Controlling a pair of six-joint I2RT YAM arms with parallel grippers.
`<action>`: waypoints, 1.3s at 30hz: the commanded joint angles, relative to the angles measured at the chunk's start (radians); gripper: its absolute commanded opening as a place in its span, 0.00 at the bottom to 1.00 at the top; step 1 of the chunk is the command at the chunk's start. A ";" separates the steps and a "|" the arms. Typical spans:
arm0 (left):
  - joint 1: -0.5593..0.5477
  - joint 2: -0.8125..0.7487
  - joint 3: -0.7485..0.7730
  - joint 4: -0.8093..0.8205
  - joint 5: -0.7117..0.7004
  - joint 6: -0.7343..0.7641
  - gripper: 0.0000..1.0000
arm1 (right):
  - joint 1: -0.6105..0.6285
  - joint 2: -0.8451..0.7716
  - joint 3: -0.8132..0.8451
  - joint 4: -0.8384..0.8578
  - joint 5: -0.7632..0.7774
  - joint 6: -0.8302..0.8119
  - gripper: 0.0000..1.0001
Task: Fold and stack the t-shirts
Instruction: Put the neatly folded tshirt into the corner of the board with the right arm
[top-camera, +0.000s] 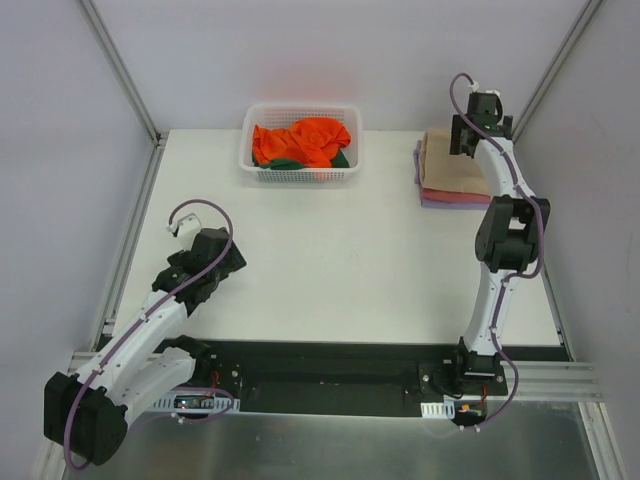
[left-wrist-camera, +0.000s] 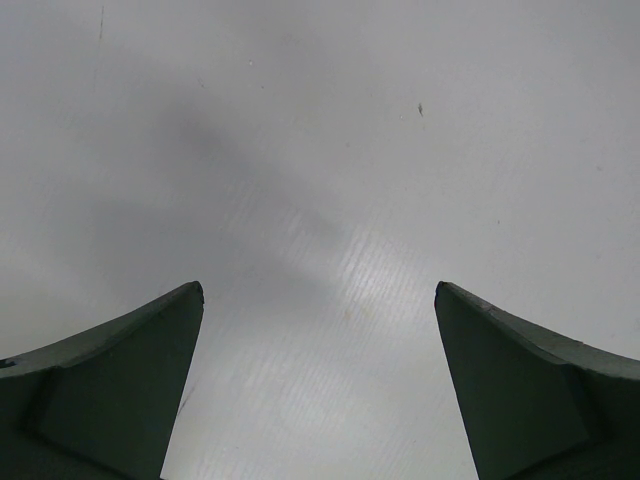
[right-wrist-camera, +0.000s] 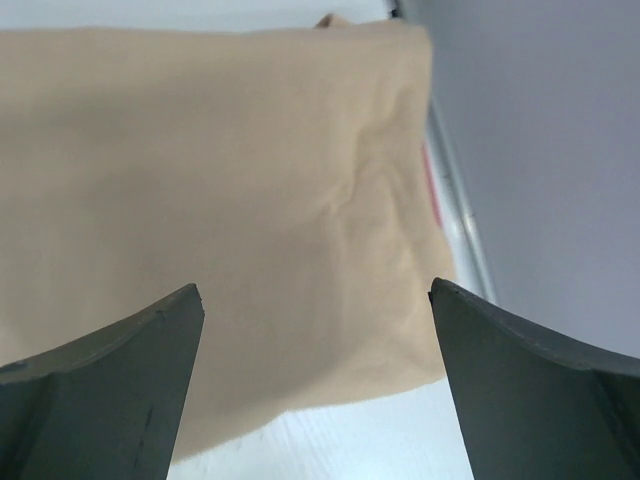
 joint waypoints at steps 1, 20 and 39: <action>0.009 -0.024 0.023 -0.011 -0.007 0.002 0.99 | -0.015 -0.171 -0.131 0.045 -0.307 0.070 0.97; 0.010 -0.028 0.006 -0.009 -0.008 0.003 0.99 | -0.033 -0.115 -0.314 0.080 -0.551 -0.234 0.97; 0.010 -0.146 0.029 -0.011 0.053 0.043 0.99 | -0.102 -0.447 -0.388 0.084 -0.602 0.027 0.96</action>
